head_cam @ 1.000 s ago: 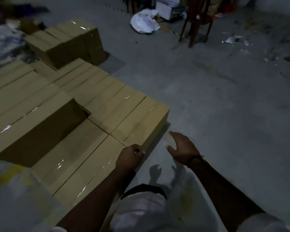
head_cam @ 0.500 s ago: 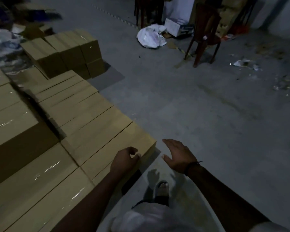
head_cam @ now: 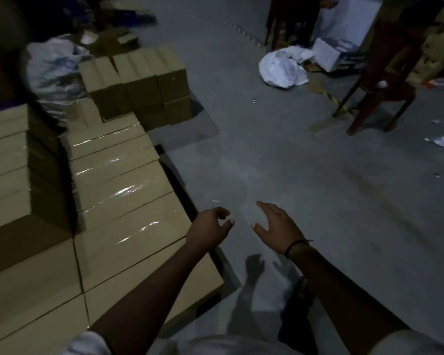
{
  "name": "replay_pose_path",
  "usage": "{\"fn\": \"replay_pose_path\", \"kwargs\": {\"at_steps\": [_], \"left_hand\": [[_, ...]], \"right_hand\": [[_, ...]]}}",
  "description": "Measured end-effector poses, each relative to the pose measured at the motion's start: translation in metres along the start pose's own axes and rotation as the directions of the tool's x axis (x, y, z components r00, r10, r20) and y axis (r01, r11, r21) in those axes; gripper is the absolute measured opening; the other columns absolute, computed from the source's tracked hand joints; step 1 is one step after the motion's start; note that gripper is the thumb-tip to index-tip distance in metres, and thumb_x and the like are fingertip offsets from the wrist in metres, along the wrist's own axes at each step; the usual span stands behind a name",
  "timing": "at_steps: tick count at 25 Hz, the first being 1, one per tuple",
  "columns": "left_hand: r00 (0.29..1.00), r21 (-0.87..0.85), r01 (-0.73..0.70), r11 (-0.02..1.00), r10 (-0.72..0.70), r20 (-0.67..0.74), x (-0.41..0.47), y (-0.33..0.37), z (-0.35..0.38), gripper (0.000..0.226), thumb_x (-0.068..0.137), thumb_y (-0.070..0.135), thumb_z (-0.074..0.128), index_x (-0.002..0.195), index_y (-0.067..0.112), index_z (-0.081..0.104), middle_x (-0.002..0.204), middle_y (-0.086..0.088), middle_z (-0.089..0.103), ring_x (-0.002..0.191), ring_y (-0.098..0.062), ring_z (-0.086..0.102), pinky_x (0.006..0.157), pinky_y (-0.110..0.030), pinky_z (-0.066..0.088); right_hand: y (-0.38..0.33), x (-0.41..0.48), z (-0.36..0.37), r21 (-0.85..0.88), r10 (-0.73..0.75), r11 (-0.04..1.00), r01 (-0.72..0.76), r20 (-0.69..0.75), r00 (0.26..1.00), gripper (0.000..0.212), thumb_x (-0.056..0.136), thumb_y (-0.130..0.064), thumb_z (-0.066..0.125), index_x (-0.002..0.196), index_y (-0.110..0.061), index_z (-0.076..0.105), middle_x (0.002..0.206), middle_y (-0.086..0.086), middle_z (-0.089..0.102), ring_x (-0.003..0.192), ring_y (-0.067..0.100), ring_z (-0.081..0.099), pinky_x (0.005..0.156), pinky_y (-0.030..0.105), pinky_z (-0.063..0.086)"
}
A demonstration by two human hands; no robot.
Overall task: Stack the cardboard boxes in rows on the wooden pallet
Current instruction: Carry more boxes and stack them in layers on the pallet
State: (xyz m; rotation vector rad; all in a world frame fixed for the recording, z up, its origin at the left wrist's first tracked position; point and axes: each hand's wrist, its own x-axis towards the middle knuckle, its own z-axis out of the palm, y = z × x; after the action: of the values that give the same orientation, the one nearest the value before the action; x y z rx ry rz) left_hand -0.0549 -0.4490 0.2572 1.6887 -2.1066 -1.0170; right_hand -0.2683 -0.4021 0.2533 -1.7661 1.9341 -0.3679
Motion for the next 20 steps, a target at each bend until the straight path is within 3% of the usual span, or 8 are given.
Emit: {"fn": "replay_pose_path", "kwargs": {"at_steps": [7, 13, 17, 20], "left_hand": [[0.919, -0.187, 0.301, 0.935, -0.337, -0.204, 0.095, 0.045, 0.011, 0.036, 0.092, 0.044, 0.068, 0.120, 0.021, 0.071, 0.115, 0.004, 0.074, 0.105, -0.011, 0.068, 0.089, -0.027, 0.053], [0.774, -0.439, 0.338, 0.832, -0.512, -0.373, 0.188, 0.052, -0.016, 0.031, 0.088, 0.040, 0.074, 0.115, 0.024, 0.073, 0.108, 0.009, 0.074, 0.101, -0.008, 0.070, 0.089, -0.032, 0.057], [0.730, -0.474, 0.350, 0.808, -0.553, -0.401, 0.294, 0.021, -0.052, 0.029, 0.088, 0.040, 0.075, 0.112, 0.025, 0.074, 0.104, 0.008, 0.075, 0.097, -0.008, 0.069, 0.086, -0.030, 0.056], [0.735, -0.473, 0.349, 0.809, -0.549, -0.398, 0.388, -0.005, -0.094, 0.028, 0.089, 0.036, 0.074, 0.114, 0.023, 0.073, 0.106, 0.005, 0.075, 0.094, -0.006, 0.068, 0.081, -0.023, 0.051]], "right_hand": [[0.052, 0.186, -0.074, -0.079, -0.274, 0.952, 0.296, 0.213, 0.938, 0.068, 0.098, -0.046, 0.055, 0.156, -0.022, 0.029, 0.160, 0.001, 0.034, 0.144, 0.021, 0.033, 0.119, 0.031, 0.027], [0.034, 0.344, -0.098, -0.017, -0.427, 0.894, 0.447, 0.262, 0.865, 0.067, 0.097, -0.046, 0.056, 0.155, -0.021, 0.033, 0.157, 0.002, 0.037, 0.140, 0.021, 0.038, 0.117, 0.033, 0.030], [0.006, 0.467, -0.089, 0.018, -0.472, 0.877, 0.480, 0.221, 0.853, 0.063, 0.098, -0.043, 0.057, 0.152, -0.018, 0.039, 0.154, 0.001, 0.041, 0.138, 0.022, 0.040, 0.115, 0.030, 0.032], [-0.022, 0.570, -0.080, 0.034, -0.467, 0.881, 0.473, 0.231, 0.854, 0.061, 0.098, -0.045, 0.056, 0.151, -0.019, 0.039, 0.154, 0.001, 0.041, 0.138, 0.021, 0.040, 0.116, 0.031, 0.032]]}}
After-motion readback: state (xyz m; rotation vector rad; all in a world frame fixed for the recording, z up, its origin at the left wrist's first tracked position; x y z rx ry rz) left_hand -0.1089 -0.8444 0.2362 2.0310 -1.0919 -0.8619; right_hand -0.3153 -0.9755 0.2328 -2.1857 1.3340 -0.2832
